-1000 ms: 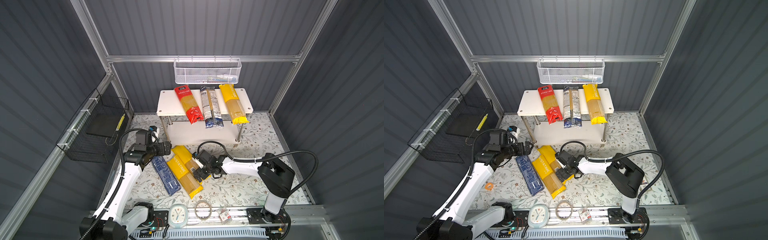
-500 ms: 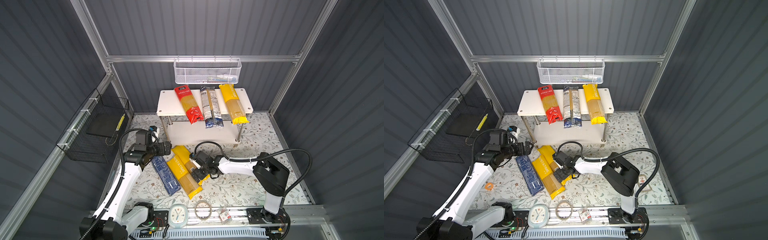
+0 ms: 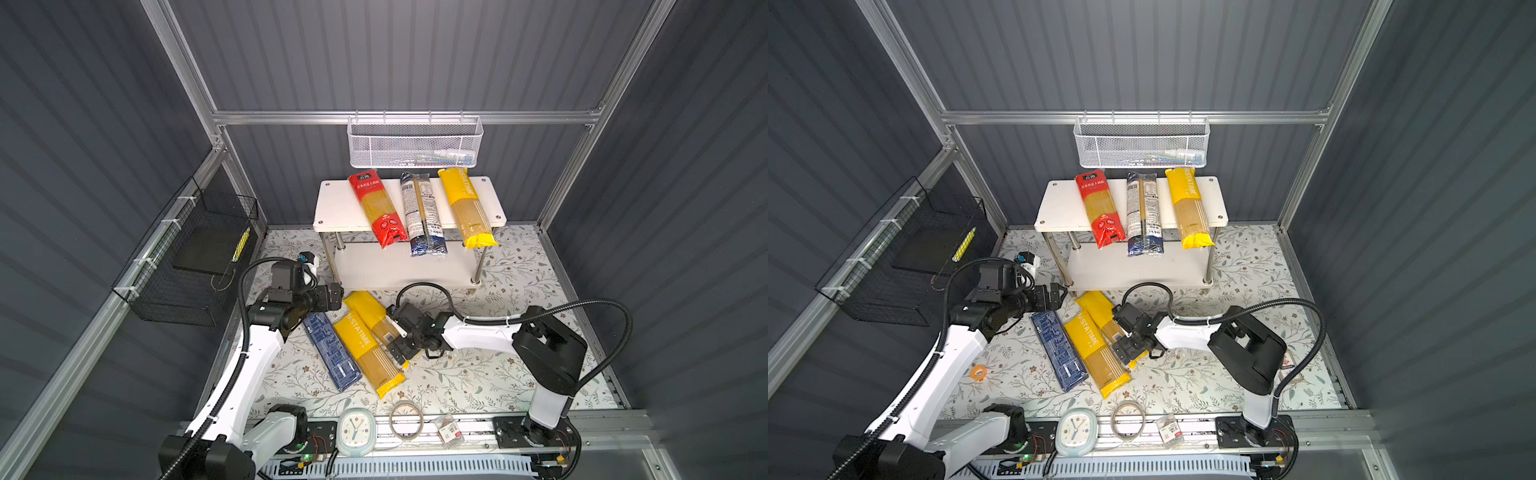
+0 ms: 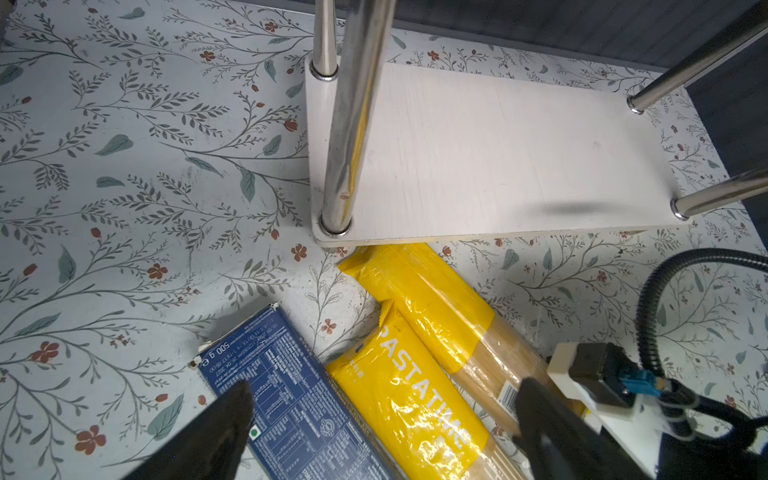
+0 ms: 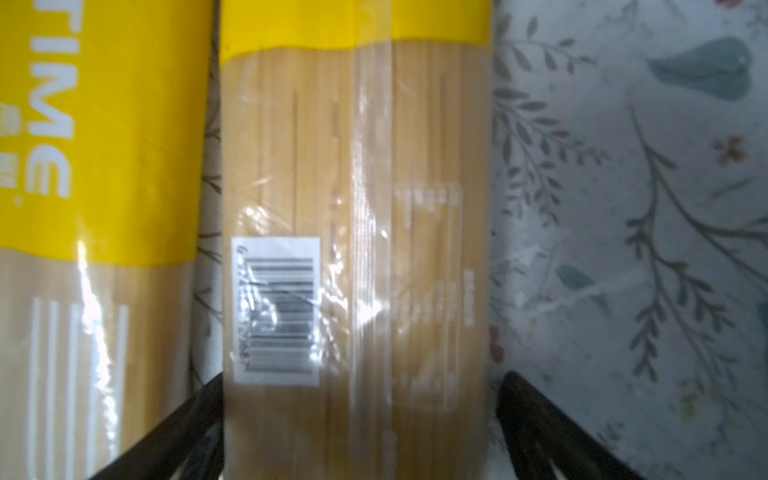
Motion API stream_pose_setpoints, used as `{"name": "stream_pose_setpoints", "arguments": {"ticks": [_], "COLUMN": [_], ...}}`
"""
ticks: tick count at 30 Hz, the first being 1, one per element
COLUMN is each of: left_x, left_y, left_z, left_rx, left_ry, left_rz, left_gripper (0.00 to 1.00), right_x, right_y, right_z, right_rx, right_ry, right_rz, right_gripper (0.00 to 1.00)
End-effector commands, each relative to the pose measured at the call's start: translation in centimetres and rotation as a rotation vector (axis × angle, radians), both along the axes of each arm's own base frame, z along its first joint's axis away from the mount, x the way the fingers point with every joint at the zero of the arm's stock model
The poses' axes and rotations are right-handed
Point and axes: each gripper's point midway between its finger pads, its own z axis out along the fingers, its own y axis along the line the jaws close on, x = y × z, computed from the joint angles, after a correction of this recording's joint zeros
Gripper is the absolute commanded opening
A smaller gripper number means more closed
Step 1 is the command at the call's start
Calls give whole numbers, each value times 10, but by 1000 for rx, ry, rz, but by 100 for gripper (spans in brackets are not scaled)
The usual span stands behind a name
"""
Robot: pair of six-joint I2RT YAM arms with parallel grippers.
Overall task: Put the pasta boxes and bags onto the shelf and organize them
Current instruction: 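Close the right gripper around the barcoded yellow bag's end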
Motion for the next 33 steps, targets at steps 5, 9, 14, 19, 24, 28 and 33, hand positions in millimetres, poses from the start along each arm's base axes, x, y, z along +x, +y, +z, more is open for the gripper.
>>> {"name": "stream_pose_setpoints", "arguments": {"ticks": [5, 9, 14, 19, 24, 28, 33], "left_x": [-3, -3, -3, -4, -4, -4, -4], "left_y": [-2, -2, -2, -1, -1, -1, -1], "left_z": [0, 0, 0, -1, 0, 1, 1], "left_rx": [-5, -5, -6, 0, 0, -1, 0], "left_ry": [0, 2, 2, 3, 1, -2, -2], "left_rz": [-23, -23, -23, -20, -22, -21, -21], "left_gripper": [100, 100, 100, 100, 100, 100, 100], "right_x": [-28, -21, -9, -8, -10, -14, -21], "right_y": [-32, -16, -5, 2, -6, -14, -19], "right_z": [-25, -24, -25, -28, -34, -41, -52], "right_rx": [-106, -81, -80, -19, -2, -27, -57], "right_ry": [107, 83, 88, 132, 177, 197, 220], "right_rz": [54, 123, 172, 172, 147, 126, 114], "right_gripper": [97, 97, 97, 95, 90, 85, 84]}}
